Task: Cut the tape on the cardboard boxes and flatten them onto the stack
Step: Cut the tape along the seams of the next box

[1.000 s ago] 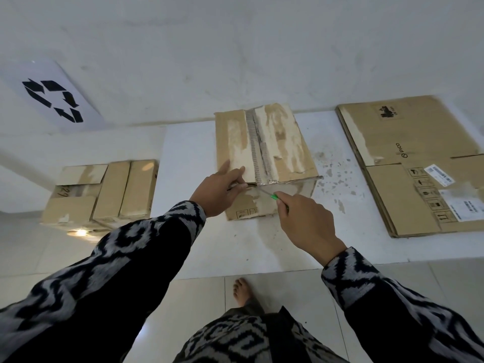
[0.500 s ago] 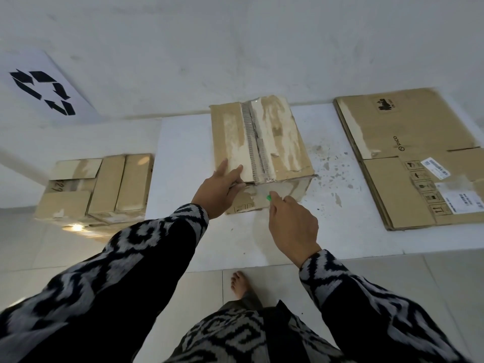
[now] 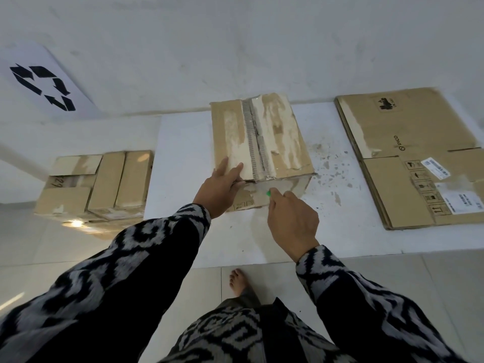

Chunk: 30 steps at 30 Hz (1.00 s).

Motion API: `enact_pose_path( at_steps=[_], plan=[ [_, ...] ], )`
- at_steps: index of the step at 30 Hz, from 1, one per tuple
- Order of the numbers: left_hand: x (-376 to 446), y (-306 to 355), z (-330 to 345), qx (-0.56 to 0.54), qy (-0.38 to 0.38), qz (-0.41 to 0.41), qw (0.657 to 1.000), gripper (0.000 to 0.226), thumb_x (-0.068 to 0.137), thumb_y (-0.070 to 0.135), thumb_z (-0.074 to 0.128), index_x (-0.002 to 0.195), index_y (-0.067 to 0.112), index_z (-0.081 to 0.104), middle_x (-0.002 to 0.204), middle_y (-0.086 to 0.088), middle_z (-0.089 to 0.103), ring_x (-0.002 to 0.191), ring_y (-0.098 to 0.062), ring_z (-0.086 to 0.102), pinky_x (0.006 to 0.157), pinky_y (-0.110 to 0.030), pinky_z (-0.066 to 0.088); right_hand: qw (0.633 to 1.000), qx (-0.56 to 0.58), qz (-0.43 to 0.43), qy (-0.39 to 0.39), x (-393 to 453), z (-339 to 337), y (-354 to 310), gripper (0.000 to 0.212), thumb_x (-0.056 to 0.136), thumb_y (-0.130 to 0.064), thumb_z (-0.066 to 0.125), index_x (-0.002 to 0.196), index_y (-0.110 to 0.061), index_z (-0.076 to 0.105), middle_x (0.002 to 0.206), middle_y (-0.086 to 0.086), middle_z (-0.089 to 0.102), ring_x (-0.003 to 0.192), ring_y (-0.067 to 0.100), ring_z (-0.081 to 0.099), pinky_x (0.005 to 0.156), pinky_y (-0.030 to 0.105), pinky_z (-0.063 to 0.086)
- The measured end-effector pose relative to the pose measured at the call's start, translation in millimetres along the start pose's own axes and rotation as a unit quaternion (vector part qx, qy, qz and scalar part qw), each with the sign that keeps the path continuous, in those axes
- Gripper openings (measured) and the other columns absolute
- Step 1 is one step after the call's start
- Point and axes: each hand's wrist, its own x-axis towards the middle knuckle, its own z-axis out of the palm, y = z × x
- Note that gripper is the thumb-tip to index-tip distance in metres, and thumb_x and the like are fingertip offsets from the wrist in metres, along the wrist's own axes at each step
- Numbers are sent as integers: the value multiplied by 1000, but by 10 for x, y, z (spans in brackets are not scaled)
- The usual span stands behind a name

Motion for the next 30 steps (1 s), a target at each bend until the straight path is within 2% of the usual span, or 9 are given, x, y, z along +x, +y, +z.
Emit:
enact_pose_path(
  at_steps=[3,5,8,11,14,17,22,26,30],
  plan=[
    [-15,-8,27,-5,13,16,1000,45,105,28,42,147,13,40,129,2,61,152,-23,9,103,-49,43,1000,1,-2,3,-15,5,35,32,106,-31,27,127,-26,51,89,-4,50,66,19,46,47,25,25],
    [-20,-18,63,-12,26,17,999,46,104,28,42,148,15,40,135,1,57,152,-23,9,104,-50,43,1000,6,6,8,-48,-5,62,33,106,-32,27,128,-26,51,89,-4,50,66,18,45,46,25,22],
    [-6,-63,102,-4,18,-2,1000,51,103,43,35,150,25,35,148,-2,46,151,-29,12,103,-50,44,1000,12,-1,22,11,28,-33,34,107,-31,28,133,-27,50,97,-2,56,67,18,44,45,26,19],
    [-5,-100,113,6,0,-14,1000,57,98,53,25,150,31,31,152,-4,42,150,-35,16,101,-53,46,1000,13,-5,17,34,56,-29,32,106,-29,30,130,-26,51,95,-1,55,68,18,44,46,26,21],
    [-19,-50,94,-2,5,-8,1000,54,101,45,30,151,25,32,145,1,50,151,-30,11,107,-52,41,1000,11,4,17,4,76,1,33,106,-28,30,133,-27,49,97,-1,55,68,18,43,48,26,25],
    [-24,-12,62,-7,17,12,1000,49,104,31,39,151,17,35,132,5,61,152,-23,7,112,-50,35,1000,10,3,22,77,96,-92,33,105,-24,36,135,-26,48,101,0,57,70,18,43,46,25,19],
    [-31,-51,97,-2,3,-6,1000,51,103,40,34,152,26,31,144,1,51,152,-29,9,106,-52,42,1000,13,15,11,63,92,-60,31,104,-23,37,132,-26,51,98,-1,57,68,19,45,45,25,19],
    [-38,17,47,-7,10,5,1000,48,105,28,39,151,17,35,131,5,60,152,-22,6,109,-51,38,999,20,24,12,165,60,-123,36,103,-20,38,138,-25,48,104,1,57,79,22,57,52,26,28],
    [-44,11,53,-12,15,7,1000,47,105,29,39,150,16,36,128,7,61,152,-23,7,104,-54,42,999,9,44,9,60,46,59,30,105,-25,32,129,-25,51,89,-2,50,65,17,44,47,25,23]
  ],
)
